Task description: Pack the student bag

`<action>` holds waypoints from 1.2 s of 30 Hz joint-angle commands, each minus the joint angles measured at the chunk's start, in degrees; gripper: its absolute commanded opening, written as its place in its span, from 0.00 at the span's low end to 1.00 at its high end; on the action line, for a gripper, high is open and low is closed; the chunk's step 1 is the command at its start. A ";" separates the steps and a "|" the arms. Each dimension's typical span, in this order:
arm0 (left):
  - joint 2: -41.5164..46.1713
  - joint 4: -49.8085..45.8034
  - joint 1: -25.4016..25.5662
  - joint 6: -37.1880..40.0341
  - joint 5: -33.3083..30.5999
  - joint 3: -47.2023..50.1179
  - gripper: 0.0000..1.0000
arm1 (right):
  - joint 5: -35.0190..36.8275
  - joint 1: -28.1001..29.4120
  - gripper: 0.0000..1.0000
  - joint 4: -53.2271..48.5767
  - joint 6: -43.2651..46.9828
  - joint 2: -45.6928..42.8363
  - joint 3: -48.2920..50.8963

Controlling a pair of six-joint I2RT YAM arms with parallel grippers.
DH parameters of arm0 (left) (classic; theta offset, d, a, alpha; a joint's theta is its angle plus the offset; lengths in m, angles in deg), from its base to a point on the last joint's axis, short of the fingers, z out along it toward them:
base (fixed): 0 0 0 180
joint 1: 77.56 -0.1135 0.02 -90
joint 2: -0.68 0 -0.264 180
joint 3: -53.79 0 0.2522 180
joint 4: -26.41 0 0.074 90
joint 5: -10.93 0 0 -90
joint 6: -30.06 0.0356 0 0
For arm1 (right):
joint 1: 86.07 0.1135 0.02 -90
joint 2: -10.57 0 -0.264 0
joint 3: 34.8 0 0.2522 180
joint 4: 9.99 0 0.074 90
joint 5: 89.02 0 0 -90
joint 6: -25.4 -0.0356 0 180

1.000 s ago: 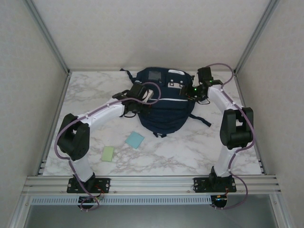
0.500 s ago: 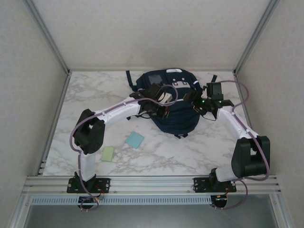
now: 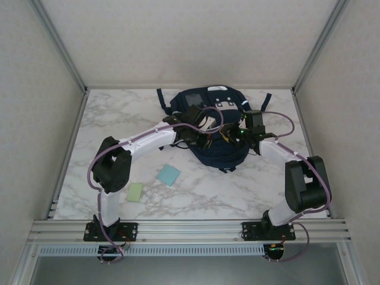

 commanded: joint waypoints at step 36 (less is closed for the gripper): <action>21.55 -2.28 -9.70 -9.76 -16.78 28.78 1.00 | 11.53 2.95 0.99 -10.55 12.86 -9.31 -0.89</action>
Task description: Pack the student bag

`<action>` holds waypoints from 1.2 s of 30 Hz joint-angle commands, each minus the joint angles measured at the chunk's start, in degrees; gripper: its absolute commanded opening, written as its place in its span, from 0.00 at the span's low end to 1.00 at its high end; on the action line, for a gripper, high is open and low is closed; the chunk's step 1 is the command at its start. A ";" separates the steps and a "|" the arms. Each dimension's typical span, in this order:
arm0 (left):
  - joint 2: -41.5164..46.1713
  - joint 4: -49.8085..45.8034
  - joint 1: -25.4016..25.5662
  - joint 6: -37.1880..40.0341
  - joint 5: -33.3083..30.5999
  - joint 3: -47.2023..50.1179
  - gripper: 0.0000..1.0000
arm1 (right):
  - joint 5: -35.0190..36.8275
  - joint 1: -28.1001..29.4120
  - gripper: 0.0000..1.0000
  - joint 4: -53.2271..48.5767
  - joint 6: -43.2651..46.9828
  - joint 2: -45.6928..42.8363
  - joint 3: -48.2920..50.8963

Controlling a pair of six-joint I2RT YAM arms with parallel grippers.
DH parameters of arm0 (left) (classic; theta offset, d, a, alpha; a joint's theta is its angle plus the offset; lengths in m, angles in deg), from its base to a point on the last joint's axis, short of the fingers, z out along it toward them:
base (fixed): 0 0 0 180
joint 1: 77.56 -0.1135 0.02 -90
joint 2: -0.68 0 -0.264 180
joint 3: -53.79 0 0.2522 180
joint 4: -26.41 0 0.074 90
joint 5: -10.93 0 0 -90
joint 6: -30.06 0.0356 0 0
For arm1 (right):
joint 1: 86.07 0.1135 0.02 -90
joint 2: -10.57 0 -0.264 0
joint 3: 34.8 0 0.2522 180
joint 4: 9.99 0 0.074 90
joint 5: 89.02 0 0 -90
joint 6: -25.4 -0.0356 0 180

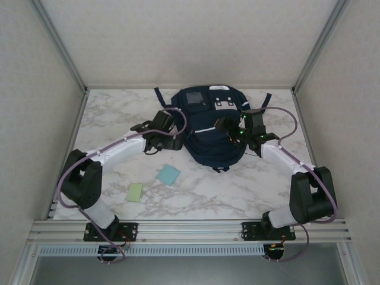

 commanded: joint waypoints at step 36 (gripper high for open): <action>-9.71 -10.45 8.99 0.93 5.41 8.34 0.78 | 7.84 2.37 0.99 -5.53 2.04 -9.88 6.95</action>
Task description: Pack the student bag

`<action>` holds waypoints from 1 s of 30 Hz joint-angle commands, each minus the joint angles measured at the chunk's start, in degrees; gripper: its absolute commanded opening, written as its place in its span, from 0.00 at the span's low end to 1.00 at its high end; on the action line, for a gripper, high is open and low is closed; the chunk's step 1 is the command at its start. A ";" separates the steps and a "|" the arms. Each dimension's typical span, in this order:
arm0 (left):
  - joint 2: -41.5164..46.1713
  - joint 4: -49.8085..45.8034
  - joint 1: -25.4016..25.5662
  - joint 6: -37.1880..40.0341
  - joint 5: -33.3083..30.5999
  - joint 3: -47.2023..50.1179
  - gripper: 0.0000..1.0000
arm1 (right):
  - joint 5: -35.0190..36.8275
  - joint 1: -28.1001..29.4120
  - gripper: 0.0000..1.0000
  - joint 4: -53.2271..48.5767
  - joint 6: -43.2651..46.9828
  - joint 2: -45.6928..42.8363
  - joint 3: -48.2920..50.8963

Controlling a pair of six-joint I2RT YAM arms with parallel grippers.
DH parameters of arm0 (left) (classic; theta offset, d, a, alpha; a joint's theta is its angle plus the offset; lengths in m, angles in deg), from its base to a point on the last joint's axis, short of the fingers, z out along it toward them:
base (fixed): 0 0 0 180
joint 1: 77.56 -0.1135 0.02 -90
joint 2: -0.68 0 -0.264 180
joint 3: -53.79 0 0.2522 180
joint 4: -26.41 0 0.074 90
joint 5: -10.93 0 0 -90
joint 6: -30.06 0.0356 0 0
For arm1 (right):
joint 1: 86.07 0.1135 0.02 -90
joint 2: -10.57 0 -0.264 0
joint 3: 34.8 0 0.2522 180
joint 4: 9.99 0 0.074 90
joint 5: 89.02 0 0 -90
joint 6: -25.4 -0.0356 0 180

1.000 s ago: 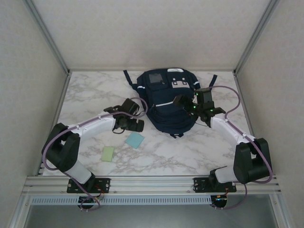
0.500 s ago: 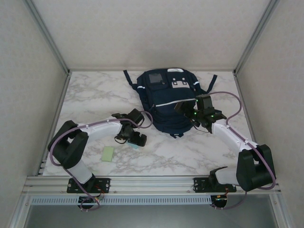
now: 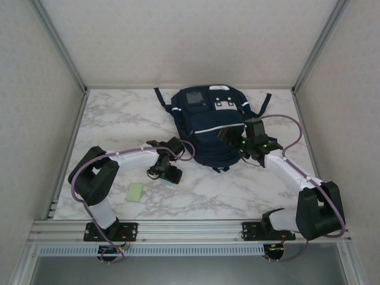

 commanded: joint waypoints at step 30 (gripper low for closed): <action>17.22 3.41 3.45 13.39 8.09 -11.13 0.72 | -35.59 2.71 0.71 3.05 9.25 7.25 -12.74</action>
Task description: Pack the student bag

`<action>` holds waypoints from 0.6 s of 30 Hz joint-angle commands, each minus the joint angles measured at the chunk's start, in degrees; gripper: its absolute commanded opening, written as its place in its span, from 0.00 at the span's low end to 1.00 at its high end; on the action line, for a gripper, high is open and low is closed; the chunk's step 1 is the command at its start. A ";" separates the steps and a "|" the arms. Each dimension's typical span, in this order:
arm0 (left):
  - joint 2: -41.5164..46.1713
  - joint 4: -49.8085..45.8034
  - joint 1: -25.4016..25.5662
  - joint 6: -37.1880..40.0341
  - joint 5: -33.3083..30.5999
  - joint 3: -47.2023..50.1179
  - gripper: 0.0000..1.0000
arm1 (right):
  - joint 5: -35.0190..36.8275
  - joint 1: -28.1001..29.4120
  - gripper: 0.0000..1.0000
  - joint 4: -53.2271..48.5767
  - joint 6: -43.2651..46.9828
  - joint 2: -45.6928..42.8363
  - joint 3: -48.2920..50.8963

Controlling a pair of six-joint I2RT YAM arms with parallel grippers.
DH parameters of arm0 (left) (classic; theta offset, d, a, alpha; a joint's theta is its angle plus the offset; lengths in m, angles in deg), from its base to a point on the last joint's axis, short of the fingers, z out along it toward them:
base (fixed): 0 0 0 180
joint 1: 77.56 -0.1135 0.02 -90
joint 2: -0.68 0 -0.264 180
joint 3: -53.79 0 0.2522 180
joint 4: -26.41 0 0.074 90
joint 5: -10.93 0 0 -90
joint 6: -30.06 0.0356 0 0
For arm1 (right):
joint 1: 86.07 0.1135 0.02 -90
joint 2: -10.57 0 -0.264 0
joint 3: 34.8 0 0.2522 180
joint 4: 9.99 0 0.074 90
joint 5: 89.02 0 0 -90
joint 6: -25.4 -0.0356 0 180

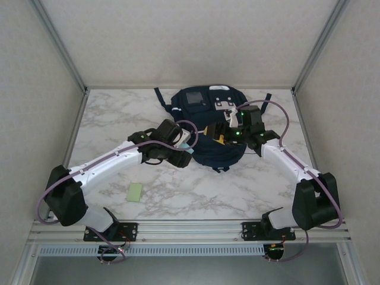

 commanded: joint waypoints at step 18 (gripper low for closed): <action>2.71 2.35 2.21 2.97 1.68 -2.53 0.72 | -10.28 9.13 0.55 8.64 -3.62 8.84 -1.39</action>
